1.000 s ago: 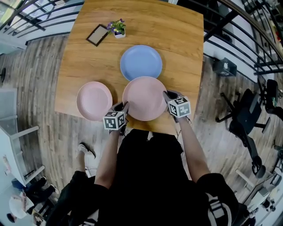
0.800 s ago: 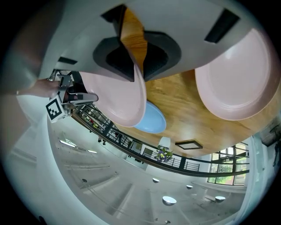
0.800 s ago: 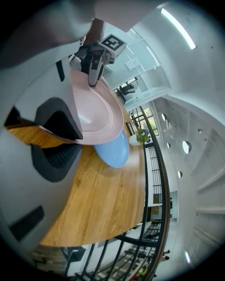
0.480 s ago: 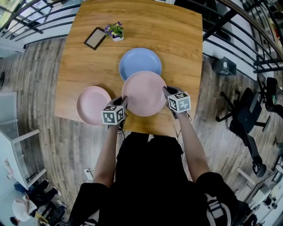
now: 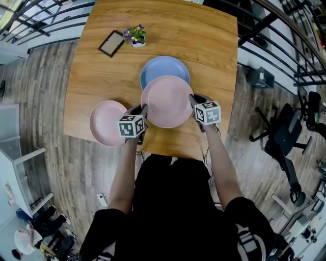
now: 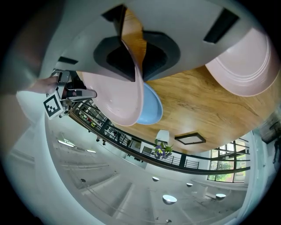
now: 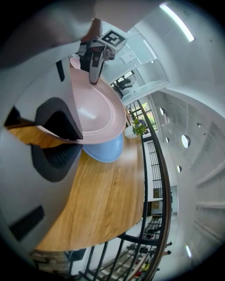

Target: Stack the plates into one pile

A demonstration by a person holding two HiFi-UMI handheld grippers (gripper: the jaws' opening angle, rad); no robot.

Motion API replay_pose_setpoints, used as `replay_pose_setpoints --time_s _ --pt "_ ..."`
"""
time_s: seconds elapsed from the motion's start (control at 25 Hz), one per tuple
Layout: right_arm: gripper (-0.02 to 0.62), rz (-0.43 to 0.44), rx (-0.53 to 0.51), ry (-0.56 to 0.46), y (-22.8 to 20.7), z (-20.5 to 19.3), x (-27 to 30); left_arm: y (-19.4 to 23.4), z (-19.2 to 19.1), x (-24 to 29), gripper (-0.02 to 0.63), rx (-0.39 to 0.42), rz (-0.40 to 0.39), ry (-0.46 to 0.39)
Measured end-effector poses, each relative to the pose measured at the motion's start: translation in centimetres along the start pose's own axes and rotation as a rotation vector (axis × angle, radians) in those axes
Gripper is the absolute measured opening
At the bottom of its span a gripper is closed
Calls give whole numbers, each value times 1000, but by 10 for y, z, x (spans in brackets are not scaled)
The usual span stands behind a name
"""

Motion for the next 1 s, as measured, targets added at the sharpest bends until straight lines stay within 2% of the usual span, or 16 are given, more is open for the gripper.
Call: replay_pose_setpoints --time_s 0.48,1.0 --pt "32 -7 57 -13 -11 32 18 17 28 20 60 -24 -5 -14" --pt "34 -23 58 -18 -19 58 37 35 54 41 60 -44 15 -27"
Point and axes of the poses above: the fingertips, and each gripper's own axes: x forward along the fingers, y to its left, z out of its top, the point moved 7 cm from there along -x, backward along the fingers, and after that the axes turned 3 degrees about -z, right-handed, at the moved point
